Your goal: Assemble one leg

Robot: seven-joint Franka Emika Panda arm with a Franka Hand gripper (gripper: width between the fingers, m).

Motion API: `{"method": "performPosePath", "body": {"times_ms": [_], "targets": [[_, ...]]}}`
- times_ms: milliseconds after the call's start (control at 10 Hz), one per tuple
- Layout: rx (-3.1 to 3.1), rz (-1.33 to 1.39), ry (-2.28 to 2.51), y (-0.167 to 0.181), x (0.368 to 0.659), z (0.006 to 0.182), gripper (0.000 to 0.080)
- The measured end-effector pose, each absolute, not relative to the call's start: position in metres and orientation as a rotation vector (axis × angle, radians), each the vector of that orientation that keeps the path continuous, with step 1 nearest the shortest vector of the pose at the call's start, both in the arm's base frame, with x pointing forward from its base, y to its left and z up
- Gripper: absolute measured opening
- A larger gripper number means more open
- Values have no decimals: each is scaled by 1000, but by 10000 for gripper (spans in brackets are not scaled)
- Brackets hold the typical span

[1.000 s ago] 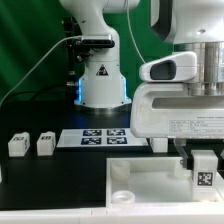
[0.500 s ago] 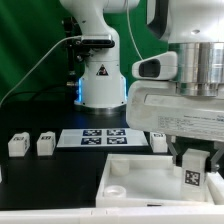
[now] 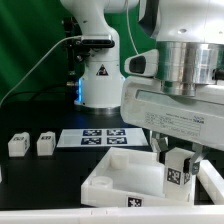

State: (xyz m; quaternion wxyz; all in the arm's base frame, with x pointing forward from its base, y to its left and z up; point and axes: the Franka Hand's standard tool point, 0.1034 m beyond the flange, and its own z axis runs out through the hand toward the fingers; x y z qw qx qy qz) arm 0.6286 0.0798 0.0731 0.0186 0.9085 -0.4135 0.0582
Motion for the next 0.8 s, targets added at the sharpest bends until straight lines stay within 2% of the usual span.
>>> {"method": "performPosePath", "body": {"times_ms": [300, 400, 500, 600, 700, 800], "targets": [[2823, 180, -1280, 80, 629, 73, 310], [2826, 181, -1291, 82, 629, 75, 390], [2839, 185, -1310, 87, 630, 82, 574], [2849, 189, -1321, 92, 631, 89, 574], [2855, 194, -1320, 95, 631, 92, 633], [2854, 193, -1318, 95, 631, 92, 633]]}}
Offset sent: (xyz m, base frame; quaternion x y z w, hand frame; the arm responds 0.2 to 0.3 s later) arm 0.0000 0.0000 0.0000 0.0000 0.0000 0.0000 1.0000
